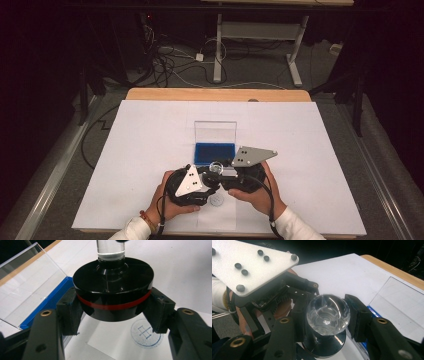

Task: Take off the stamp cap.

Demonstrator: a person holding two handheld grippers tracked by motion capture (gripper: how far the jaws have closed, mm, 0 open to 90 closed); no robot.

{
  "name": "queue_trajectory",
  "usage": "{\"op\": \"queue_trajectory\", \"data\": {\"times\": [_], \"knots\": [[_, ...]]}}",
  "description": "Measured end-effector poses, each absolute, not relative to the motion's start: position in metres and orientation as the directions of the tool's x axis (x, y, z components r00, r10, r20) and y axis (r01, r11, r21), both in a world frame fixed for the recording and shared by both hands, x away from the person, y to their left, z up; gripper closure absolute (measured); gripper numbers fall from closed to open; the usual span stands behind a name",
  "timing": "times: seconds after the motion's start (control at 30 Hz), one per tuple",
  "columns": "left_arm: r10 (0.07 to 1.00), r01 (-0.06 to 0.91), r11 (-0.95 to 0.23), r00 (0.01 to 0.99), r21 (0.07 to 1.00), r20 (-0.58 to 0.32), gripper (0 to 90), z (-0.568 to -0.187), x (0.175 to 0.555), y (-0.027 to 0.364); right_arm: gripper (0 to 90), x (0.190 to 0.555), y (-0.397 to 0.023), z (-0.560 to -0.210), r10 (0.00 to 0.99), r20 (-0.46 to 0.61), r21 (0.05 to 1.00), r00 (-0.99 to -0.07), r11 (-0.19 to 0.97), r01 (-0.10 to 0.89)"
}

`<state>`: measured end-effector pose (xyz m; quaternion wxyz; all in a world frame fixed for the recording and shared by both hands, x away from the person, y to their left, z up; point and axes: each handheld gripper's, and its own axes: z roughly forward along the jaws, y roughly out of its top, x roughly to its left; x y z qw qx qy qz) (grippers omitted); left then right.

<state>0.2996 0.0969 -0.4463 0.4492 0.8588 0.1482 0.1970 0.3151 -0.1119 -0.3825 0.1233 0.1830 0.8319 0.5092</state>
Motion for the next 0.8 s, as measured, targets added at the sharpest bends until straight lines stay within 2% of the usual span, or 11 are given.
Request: {"op": "queue_trajectory", "data": {"times": [0.57,0.67,0.8], "knots": [[0.453,0.12,-0.519,0.878,0.846,0.153,35.0,-0.4482,0.3033,0.0996,57.4,0.3137,-0.1112,-0.3855,0.441,-0.025,0.892,-0.897,0.415,0.179],[0.461,0.127,-0.52,0.874,0.845,0.152,31.8,-0.4487,0.3039,0.0994,57.4,0.3138,-0.1111,-0.3856,0.438,-0.025,0.891,-0.899,0.418,0.178],[0.455,0.122,-0.529,0.876,0.84,0.159,35.0,-0.4487,0.3036,0.0987,57.4,0.314,-0.1109,-0.3864,0.438,-0.025,0.889,-0.898,0.421,0.18]]}}
